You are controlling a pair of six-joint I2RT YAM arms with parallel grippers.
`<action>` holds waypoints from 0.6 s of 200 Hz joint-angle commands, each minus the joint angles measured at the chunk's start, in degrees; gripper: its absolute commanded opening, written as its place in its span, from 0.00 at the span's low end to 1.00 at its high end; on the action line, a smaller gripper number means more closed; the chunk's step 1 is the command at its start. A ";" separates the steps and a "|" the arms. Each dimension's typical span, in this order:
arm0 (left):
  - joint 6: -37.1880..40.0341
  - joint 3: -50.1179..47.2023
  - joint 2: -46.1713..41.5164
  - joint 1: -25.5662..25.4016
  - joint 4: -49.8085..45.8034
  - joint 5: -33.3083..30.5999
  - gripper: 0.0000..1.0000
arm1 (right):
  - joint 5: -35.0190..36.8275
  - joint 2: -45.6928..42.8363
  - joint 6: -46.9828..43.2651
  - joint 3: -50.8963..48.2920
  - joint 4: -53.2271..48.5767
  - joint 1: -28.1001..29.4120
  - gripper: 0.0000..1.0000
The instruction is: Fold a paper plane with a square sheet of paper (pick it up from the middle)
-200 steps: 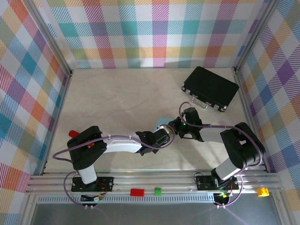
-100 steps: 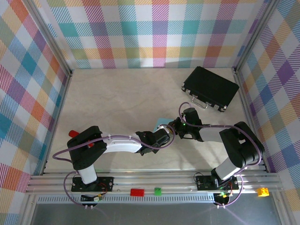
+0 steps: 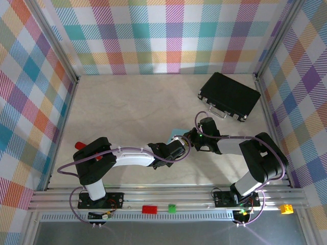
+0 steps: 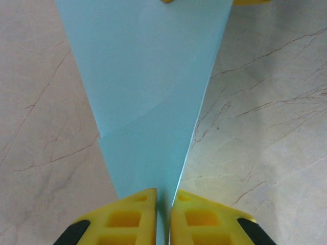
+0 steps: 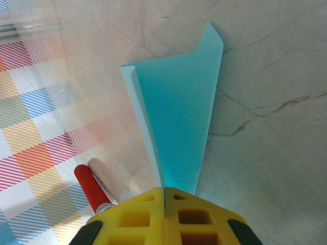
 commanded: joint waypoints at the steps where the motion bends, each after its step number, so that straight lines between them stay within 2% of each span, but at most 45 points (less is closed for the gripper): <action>1: -0.55 0.12 0.36 -0.80 1.20 -0.94 0.09 | -0.02 -0.77 -0.74 1.19 -0.49 0.33 0.10; 23: -1.65 -0.08 0.10 -0.81 1.40 -1.17 0.05 | 1.95 -3.06 -3.36 2.07 -4.87 0.33 0.22; 46: -2.45 -0.52 -0.32 -0.81 2.19 -0.58 0.00 | 5.58 -6.86 -8.30 3.86 -13.82 -0.01 0.35; 75: -3.27 -0.94 -0.88 -0.46 3.37 2.06 0.00 | 13.70 -13.13 -14.26 5.67 -26.44 -0.71 0.44; 81: -3.77 -1.04 -0.98 -0.24 3.60 2.78 0.00 | 15.33 -14.44 -14.93 5.63 -28.23 -0.76 0.50; 113: -6.04 -2.61 -2.34 1.63 6.42 9.11 0.00 | 20.21 -21.00 -15.83 3.03 -31.25 -1.25 0.52; 120: -6.64 -3.05 -2.77 2.44 7.43 11.16 0.00 | 20.82 -22.17 -15.49 2.29 -31.30 -1.25 0.56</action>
